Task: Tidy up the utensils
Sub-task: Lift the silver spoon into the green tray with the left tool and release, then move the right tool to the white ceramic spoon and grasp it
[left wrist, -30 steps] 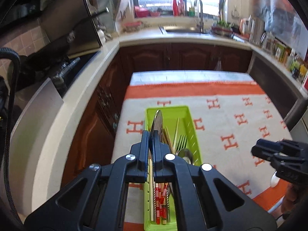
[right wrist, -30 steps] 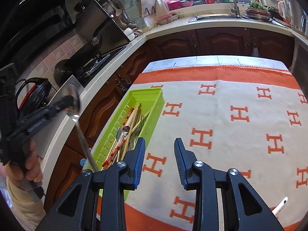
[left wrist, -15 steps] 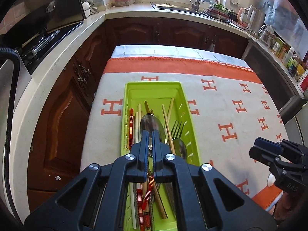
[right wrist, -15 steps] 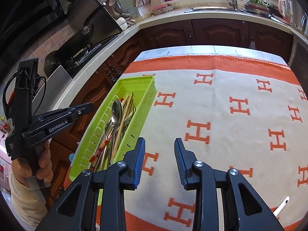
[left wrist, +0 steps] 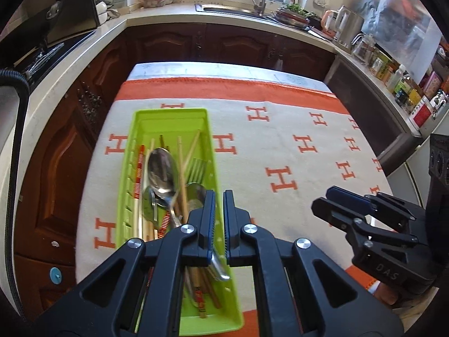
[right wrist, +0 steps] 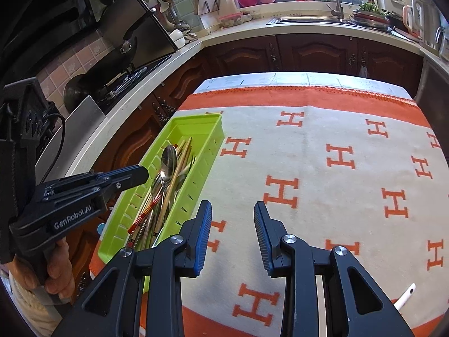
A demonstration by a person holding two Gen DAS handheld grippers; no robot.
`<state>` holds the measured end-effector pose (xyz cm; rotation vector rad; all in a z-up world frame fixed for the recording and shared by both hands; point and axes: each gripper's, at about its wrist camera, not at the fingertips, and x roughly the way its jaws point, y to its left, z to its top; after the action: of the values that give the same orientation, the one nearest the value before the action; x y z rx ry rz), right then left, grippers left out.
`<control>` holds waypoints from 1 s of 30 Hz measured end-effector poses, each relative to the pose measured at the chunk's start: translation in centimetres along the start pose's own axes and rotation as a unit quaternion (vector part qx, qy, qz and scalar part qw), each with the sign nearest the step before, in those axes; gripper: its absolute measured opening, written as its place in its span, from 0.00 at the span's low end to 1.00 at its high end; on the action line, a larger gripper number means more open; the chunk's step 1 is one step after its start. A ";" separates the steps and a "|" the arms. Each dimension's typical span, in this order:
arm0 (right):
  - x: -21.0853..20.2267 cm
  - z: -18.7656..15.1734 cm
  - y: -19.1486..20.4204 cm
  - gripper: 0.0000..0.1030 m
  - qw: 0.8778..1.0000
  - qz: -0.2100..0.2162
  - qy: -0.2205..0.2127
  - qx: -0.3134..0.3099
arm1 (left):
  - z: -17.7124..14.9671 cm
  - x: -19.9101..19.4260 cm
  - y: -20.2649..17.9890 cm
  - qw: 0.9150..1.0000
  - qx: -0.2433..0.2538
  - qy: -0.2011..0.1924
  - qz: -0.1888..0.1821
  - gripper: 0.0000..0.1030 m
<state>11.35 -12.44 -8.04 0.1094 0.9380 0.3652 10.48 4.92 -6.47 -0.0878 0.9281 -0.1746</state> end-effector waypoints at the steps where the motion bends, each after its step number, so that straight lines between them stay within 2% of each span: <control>1: -0.3 -0.2 -0.2 0.31 1.000 -0.003 -0.003 0.000 | -0.2 0.0 -0.7 1.000 0.001 0.001 -0.006 0.03; 10: -2.7 -2.3 -3.1 0.33 0.999 -0.033 -0.013 0.007 | -2.2 0.9 -5.2 0.999 0.022 0.013 -0.029 0.03; 16: -4.4 -4.8 -5.5 0.34 0.997 -0.069 -0.019 0.008 | -3.6 2.1 -8.3 0.997 0.035 0.032 -0.056 0.03; 18: -4.9 -5.9 -6.4 0.36 0.996 -0.084 -0.019 0.009 | -4.0 2.5 -9.3 0.997 0.039 0.037 -0.063 0.03; 20: -5.3 -6.9 -7.2 0.45 0.995 -0.096 -0.019 0.012 | -4.5 2.9 -10.3 0.996 0.043 0.040 -0.069 0.03; 23: -6.5 -8.7 -8.8 0.54 0.992 -0.119 -0.027 0.027 | -5.3 3.5 -11.7 0.995 0.048 0.048 -0.075 0.03; 30: -8.5 -12.8 -13.3 0.54 0.987 -0.134 -0.014 0.088 | -7.8 5.0 -14.4 0.990 0.070 0.073 -0.096 0.03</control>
<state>-0.05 -28.74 -12.38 0.1480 0.9425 0.0316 5.54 -10.16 -12.86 -0.0339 1.0505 -0.4287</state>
